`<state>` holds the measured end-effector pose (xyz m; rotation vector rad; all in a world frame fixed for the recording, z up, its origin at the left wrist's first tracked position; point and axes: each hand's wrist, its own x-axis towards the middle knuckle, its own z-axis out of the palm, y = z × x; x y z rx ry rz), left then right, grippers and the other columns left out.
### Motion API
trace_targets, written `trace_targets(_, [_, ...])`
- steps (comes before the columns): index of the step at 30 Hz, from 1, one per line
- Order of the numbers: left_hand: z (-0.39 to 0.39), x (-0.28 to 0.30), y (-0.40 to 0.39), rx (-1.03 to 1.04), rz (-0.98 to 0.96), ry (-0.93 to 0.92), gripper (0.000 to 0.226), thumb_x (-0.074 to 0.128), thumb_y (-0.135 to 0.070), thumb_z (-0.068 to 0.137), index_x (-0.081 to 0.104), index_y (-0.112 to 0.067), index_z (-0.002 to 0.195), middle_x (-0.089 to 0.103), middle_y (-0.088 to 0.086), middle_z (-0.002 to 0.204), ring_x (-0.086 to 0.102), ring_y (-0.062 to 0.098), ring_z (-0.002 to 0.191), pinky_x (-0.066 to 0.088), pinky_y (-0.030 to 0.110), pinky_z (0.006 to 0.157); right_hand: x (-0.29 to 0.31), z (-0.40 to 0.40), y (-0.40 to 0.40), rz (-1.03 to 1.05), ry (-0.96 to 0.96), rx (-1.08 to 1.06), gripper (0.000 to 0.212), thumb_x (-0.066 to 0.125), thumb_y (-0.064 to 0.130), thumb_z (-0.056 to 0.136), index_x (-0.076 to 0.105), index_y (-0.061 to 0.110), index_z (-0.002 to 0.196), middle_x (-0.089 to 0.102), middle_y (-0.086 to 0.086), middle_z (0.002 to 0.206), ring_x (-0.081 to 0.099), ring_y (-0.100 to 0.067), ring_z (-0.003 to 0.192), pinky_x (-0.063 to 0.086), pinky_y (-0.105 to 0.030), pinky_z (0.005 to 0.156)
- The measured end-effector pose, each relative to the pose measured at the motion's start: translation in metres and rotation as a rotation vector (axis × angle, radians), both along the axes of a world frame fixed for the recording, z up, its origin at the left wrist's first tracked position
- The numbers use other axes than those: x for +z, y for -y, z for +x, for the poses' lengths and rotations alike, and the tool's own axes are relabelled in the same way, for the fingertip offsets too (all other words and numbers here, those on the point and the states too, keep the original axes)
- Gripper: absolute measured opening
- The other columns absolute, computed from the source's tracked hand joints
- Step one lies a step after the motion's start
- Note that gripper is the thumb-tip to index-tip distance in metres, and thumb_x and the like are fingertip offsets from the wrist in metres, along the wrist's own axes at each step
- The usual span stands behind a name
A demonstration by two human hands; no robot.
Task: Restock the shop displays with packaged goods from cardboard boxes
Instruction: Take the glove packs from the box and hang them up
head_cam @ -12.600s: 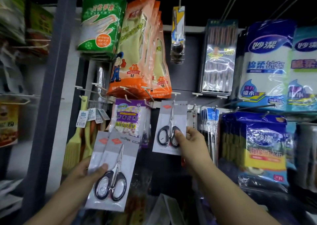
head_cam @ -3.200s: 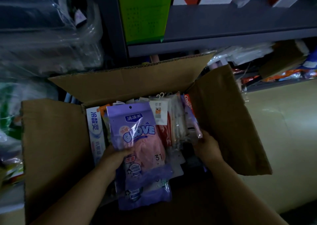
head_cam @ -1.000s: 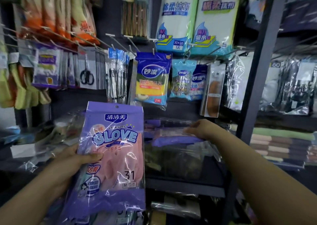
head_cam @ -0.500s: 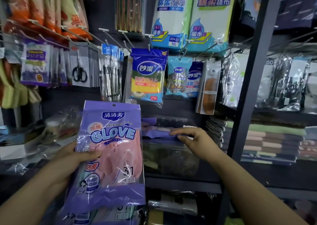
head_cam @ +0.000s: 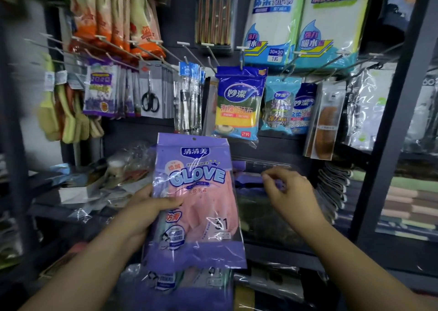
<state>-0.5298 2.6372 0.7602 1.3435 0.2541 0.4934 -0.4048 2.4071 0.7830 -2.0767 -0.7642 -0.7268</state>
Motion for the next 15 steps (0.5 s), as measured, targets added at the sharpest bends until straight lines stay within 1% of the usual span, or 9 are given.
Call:
trace_targets(1, [0.001, 0.002, 0.003, 0.003, -0.001, 0.014, 0.033, 0.065, 0.013, 0.071, 0.067, -0.002, 0.100, 0.074, 0.019, 0.084, 0.070, 0.028, 0.063, 0.058, 0.039, 0.061, -0.002, -0.016, -0.004, 0.041, -0.100, 0.048, 0.017, 0.064, 0.037, 0.086, 0.066, 0.022, 0.094, 0.070, 0.007, 0.087, 0.064, -0.009, 0.083, 0.048, -0.026, 0.078])
trace_targets(3, [0.003, 0.007, 0.009, -0.003, -0.015, 0.043, 0.032, 0.065, 0.012, 0.073, 0.067, -0.003, 0.100, 0.074, 0.017, 0.083, 0.070, 0.026, 0.062, 0.059, 0.036, 0.059, -0.004, -0.043, -0.011, 0.027, -0.486, 0.167, 0.065, 0.063, 0.069, 0.066, 0.052, 0.025, 0.113, 0.067, 0.012, 0.097, 0.064, -0.005, 0.089, 0.047, -0.025, 0.084])
trace_targets(4, [0.004, 0.009, 0.012, -0.012, -0.022, 0.056, 0.031, 0.065, 0.011, 0.073, 0.067, -0.003, 0.101, 0.074, 0.016, 0.082, 0.070, 0.025, 0.062, 0.059, 0.035, 0.059, -0.005, -0.053, -0.012, 0.020, -0.682, 0.239, 0.085, 0.064, 0.076, 0.057, 0.044, 0.026, 0.123, 0.066, 0.012, 0.106, 0.065, -0.006, 0.095, 0.048, -0.026, 0.089])
trace_targets(5, [0.006, 0.013, 0.016, -0.026, -0.032, 0.069, 0.030, 0.065, 0.010, 0.075, 0.067, -0.004, 0.101, 0.074, 0.015, 0.080, 0.070, 0.025, 0.061, 0.059, 0.034, 0.058, -0.008, -0.061, -0.013, 0.049, -0.842, 0.338, 0.091, 0.069, 0.073, 0.057, 0.040, 0.027, 0.130, 0.067, 0.011, 0.112, 0.066, -0.007, 0.098, 0.049, -0.027, 0.092])
trace_targets(7, [0.009, 0.021, 0.026, -0.073, -0.055, 0.091, 0.026, 0.064, 0.008, 0.076, 0.066, -0.006, 0.097, 0.074, 0.011, 0.075, 0.070, 0.022, 0.059, 0.058, 0.031, 0.053, -0.015, -0.067, -0.012, 0.199, -0.987, 0.498, 0.068, 0.077, 0.046, 0.070, 0.048, 0.025, 0.128, 0.071, 0.006, 0.110, 0.070, -0.014, 0.096, 0.055, -0.032, 0.089])
trace_targets(9, [0.010, 0.030, 0.036, -0.138, -0.069, 0.102, 0.026, 0.064, 0.004, 0.076, 0.065, -0.009, 0.098, 0.074, 0.008, 0.074, 0.070, 0.019, 0.059, 0.057, 0.028, 0.053, -0.021, -0.064, -0.008, 0.350, -0.943, 0.499, 0.041, 0.072, 0.018, 0.082, 0.058, 0.020, 0.120, 0.074, -0.003, 0.103, 0.071, -0.022, 0.093, 0.056, -0.037, 0.086])
trace_targets(10, [0.011, 0.033, 0.039, -0.180, -0.073, 0.099, 0.030, 0.065, 0.001, 0.074, 0.064, -0.010, 0.102, 0.074, 0.006, 0.076, 0.070, 0.017, 0.061, 0.058, 0.028, 0.055, -0.023, -0.061, -0.006, 0.432, -0.917, 0.474, 0.037, 0.069, 0.008, 0.083, 0.060, 0.015, 0.118, 0.074, -0.008, 0.102, 0.070, -0.026, 0.091, 0.056, -0.040, 0.084])
trace_targets(12, [0.011, 0.038, 0.045, -0.292, -0.078, 0.079, 0.038, 0.065, -0.006, 0.069, 0.062, -0.013, 0.107, 0.074, 0.007, 0.082, 0.070, 0.017, 0.066, 0.059, 0.030, 0.061, -0.024, -0.053, 0.001, 0.581, -0.887, 0.435, 0.034, 0.065, -0.001, 0.084, 0.060, 0.006, 0.117, 0.073, -0.016, 0.098, 0.068, -0.029, 0.084, 0.055, -0.042, 0.079])
trace_targets(15, [0.011, 0.041, 0.056, -0.444, -0.065, 0.057, 0.054, 0.065, -0.010, 0.068, 0.056, -0.020, 0.121, 0.073, 0.008, 0.099, 0.072, 0.020, 0.081, 0.060, 0.032, 0.067, -0.022, -0.048, 0.013, 0.701, -0.822, 0.370, 0.030, 0.062, -0.005, 0.085, 0.061, 0.006, 0.113, 0.074, -0.013, 0.090, 0.069, -0.023, 0.074, 0.059, -0.036, 0.068])
